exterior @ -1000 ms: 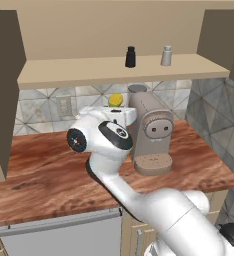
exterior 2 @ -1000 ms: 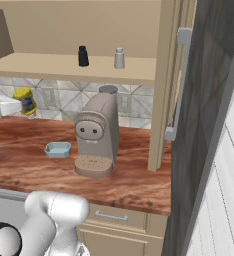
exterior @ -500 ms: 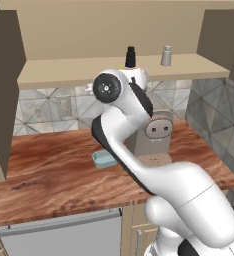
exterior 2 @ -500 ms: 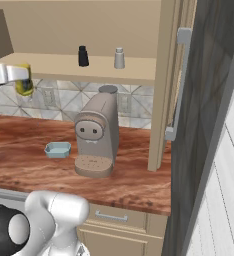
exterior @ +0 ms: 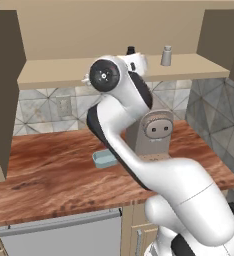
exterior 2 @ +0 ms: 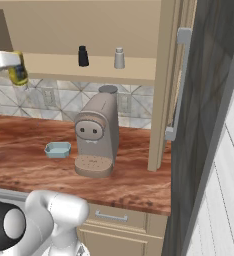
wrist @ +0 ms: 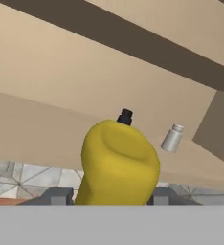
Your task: There are various items on the counter. Only move the condiments/shakers into the cabinet.
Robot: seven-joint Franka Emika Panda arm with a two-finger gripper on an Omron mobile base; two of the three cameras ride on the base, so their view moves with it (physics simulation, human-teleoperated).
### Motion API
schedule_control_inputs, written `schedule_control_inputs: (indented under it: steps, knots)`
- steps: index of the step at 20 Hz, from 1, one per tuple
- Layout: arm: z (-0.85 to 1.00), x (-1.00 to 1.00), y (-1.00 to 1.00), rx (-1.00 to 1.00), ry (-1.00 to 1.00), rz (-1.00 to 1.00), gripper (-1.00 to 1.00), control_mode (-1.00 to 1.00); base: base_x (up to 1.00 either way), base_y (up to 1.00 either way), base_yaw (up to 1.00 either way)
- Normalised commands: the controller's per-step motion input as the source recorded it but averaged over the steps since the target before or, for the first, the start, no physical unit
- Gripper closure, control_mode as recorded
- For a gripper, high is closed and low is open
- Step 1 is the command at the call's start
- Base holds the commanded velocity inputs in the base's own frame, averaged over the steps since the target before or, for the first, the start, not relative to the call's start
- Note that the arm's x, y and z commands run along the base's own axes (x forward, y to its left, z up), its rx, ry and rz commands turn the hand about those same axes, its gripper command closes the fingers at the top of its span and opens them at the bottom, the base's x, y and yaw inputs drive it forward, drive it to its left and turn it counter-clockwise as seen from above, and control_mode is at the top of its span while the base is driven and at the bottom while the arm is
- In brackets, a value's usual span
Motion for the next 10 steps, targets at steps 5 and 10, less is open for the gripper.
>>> schedule_control_inputs:
  steps: [5, 10]
  knots:
    - [0.35, 0.04, 0.0, -0.04, -0.24, 0.14, 1.0, -1.0, 0.0, 0.0, 0.0]
    - [0.38, 0.27, 0.0, 0.0, -0.09, 0.1, 1.0, -1.0, 0.0, 0.0, 0.0]
